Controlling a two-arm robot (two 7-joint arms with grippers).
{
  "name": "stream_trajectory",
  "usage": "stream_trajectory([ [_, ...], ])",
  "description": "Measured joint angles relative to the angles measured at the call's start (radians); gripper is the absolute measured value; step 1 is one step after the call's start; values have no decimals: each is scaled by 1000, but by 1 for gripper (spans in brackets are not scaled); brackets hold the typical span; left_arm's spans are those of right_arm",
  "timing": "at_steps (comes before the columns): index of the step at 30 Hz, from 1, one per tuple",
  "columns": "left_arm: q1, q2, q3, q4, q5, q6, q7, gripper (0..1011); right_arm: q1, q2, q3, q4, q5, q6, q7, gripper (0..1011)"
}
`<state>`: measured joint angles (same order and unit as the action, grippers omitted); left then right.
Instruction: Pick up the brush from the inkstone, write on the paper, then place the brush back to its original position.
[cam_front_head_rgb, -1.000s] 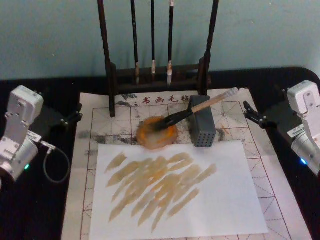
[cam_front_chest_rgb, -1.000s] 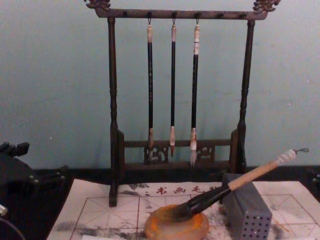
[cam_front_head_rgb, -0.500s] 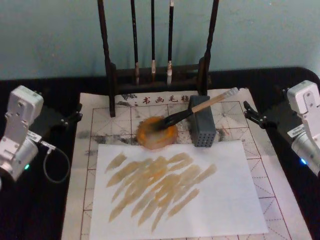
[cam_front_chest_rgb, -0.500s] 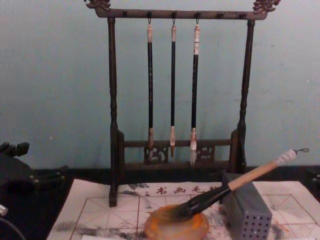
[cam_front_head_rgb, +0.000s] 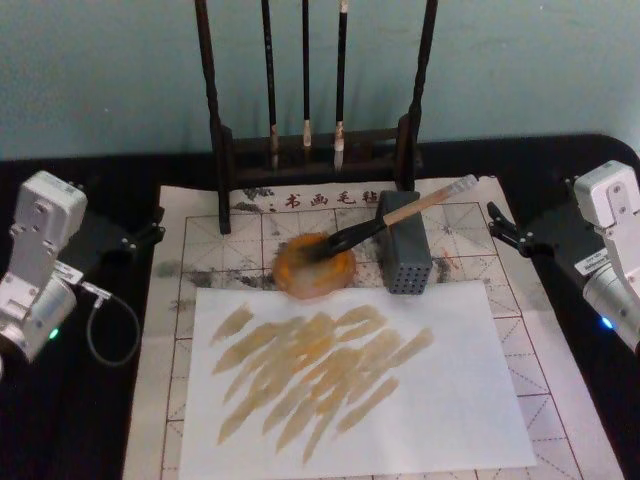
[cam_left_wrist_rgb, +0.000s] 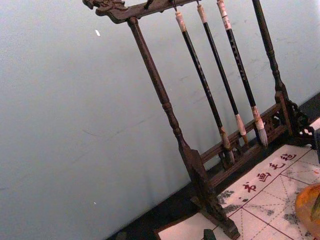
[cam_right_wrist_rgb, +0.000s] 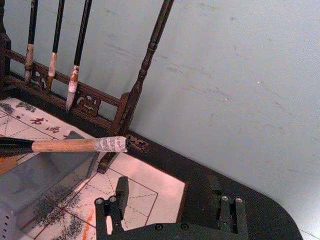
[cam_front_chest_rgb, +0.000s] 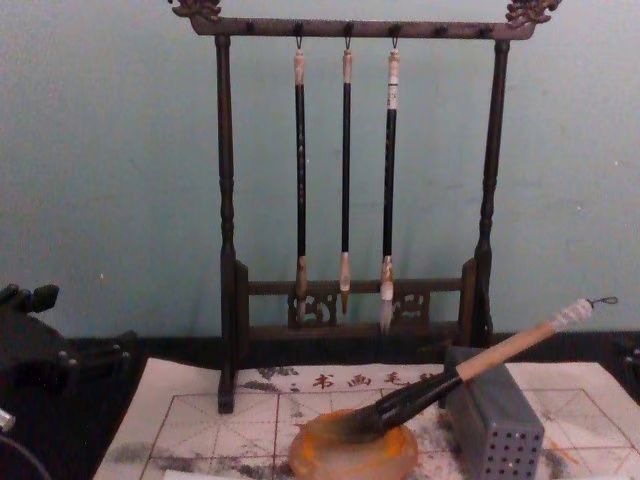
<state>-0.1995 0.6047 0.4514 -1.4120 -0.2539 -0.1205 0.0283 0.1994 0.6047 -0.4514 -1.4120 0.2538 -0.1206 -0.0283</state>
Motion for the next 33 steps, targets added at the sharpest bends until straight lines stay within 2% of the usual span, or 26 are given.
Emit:
stream_trajectory([
  [8,0,0,0,0,0,0,0,1001,0,0,0,0,0,0,0,1002],
  [13,0,0,0,0,0,0,0,1001,-12,-2,23,-5,16,-22,32,1002],
  [20,0,0,0,0,0,0,0,1001,-61,-13,79,-33,121,-61,109,1002],
  [29,0,0,0,0,0,0,0,1001,-142,-16,149,-99,242,-58,176,1002],
  [32,0,0,0,0,0,0,0,1001,-157,-27,166,-108,291,-54,214,1002],
  [33,0,0,0,0,0,0,0,1001,-160,-36,173,-108,321,-48,237,1002],
])
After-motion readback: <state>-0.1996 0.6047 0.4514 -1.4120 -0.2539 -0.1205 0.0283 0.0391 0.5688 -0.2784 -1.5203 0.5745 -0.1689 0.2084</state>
